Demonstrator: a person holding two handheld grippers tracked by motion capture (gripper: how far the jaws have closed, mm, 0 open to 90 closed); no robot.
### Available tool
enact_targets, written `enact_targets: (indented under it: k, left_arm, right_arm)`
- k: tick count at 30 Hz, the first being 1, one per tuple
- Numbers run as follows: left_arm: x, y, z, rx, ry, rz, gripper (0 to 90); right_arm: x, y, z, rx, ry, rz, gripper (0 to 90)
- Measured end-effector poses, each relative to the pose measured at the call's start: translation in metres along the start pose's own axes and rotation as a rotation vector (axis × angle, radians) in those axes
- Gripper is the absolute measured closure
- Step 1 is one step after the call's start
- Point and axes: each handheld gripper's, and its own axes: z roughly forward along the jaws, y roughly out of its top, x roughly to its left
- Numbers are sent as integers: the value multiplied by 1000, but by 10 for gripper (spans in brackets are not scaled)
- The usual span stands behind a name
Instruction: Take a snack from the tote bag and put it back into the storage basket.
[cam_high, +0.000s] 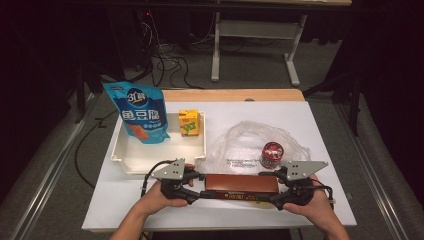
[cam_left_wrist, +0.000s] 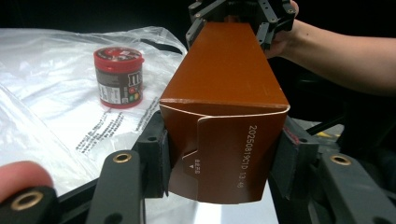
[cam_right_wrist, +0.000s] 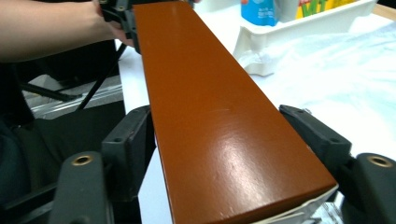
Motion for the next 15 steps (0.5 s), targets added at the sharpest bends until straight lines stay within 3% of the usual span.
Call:
enact_targets:
  k: [1, 2, 4, 5, 10, 15]
  left_arm:
    - [0, 0, 0, 1, 8, -2, 480]
    - [1, 1, -3, -3, 35, -8, 480]
    - [1, 1, -6, -11, 48, -14, 480]
    - [3, 2, -12, -32, 71, -27, 481]
    - [3, 2, -23, -42, 118, -30, 480]
    - [5, 3, -35, -68, 177, -64, 480]
  right_arm:
    - [0, -1, 0, -7, -20, 5, 243]
    - [0, -3, -3, -14, -86, 28, 187]
    - [-1, -3, -5, -20, -109, 49, 151]
    - [-4, -4, -10, -29, -143, 82, 120]
    - [-7, -6, -15, -54, -185, 112, 80]
    - [-9, -7, -19, -86, -220, 142, 80]
